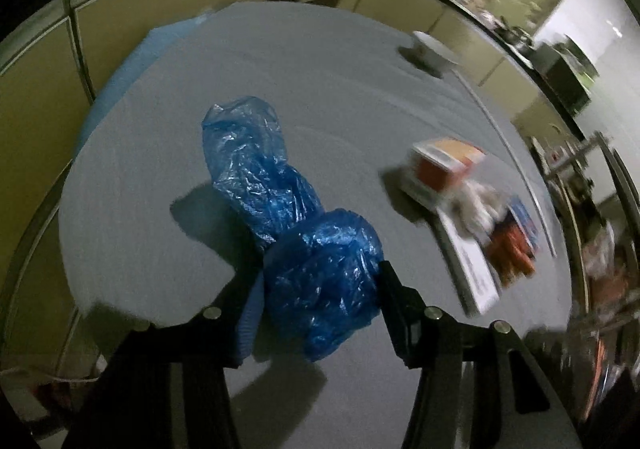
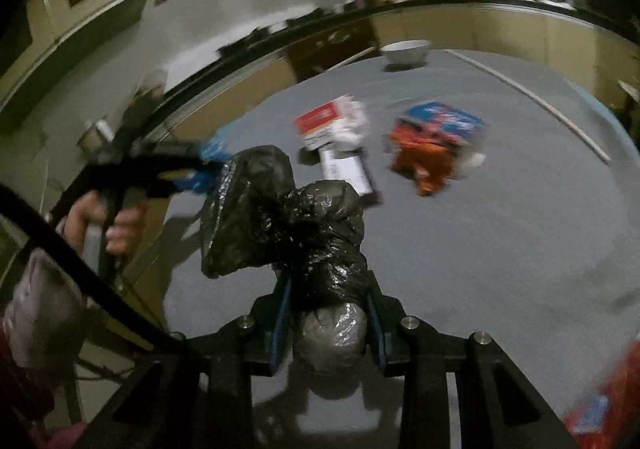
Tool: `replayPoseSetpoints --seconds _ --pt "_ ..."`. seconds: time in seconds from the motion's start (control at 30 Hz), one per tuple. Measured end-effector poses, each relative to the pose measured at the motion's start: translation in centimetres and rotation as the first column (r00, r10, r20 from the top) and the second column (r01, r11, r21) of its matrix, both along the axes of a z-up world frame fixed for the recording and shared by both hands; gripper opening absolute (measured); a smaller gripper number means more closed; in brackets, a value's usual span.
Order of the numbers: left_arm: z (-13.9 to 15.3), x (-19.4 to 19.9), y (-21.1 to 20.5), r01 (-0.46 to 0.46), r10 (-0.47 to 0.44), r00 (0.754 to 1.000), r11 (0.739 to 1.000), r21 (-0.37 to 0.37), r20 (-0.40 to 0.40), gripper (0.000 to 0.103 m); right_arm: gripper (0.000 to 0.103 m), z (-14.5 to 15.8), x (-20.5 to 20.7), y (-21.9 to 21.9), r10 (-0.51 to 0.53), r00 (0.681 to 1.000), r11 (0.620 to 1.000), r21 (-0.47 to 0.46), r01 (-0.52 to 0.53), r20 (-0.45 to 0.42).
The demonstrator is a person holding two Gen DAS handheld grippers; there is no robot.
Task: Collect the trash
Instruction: 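Grasp the blue plastic bag with the left tool while the right tool grasps the black plastic bag, then lift the blue bag with the left tool while the right tool lifts the black bag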
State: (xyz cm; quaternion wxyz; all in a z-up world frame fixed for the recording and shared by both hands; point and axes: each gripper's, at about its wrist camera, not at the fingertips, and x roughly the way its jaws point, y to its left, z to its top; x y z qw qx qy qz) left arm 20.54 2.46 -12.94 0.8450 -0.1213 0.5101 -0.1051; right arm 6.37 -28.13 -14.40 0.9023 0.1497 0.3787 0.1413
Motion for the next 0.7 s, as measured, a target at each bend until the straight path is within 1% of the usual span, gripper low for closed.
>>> replayPoseSetpoints --seconds 0.13,0.17,0.33,0.43,0.57,0.63,0.7 --pt "2.1 -3.7 -2.9 0.07 -0.071 0.995 0.997 0.017 0.063 0.056 0.035 0.2 -2.0 -2.6 -0.085 0.996 0.996 0.036 0.085 0.005" --pt "2.6 -4.7 -3.7 0.089 -0.091 0.993 0.996 0.024 0.08 0.056 0.035 0.3 -2.6 -2.6 -0.098 0.995 0.994 0.041 0.098 0.008" --pt "4.4 -8.6 -7.6 0.173 -0.184 0.971 0.981 0.084 0.15 0.056 0.035 0.9 -5.1 -3.6 -0.151 0.988 0.987 0.057 0.149 0.026" --pt "5.0 -10.2 -9.3 0.215 -0.234 0.956 0.969 0.124 0.176 0.056 0.035 1.0 -6.0 -4.0 -0.172 0.985 0.983 0.072 0.169 0.029" --pt "5.0 -12.9 -10.4 0.262 -0.29 0.937 0.952 0.159 0.196 0.056 0.035 1.1 -7.1 -4.2 -0.19 0.981 0.977 0.102 0.186 0.03" --pt "4.9 -13.8 -10.9 0.271 -0.304 0.932 0.946 0.18 0.195 0.056 0.035 1.3 -7.6 -4.2 -0.196 0.98 0.974 0.119 0.19 0.034" --pt "4.9 -14.7 -10.9 0.282 -0.313 0.931 0.943 0.175 0.189 0.056 0.035 1.6 -8.1 -4.1 -0.2 0.979 0.971 0.139 0.193 0.038"
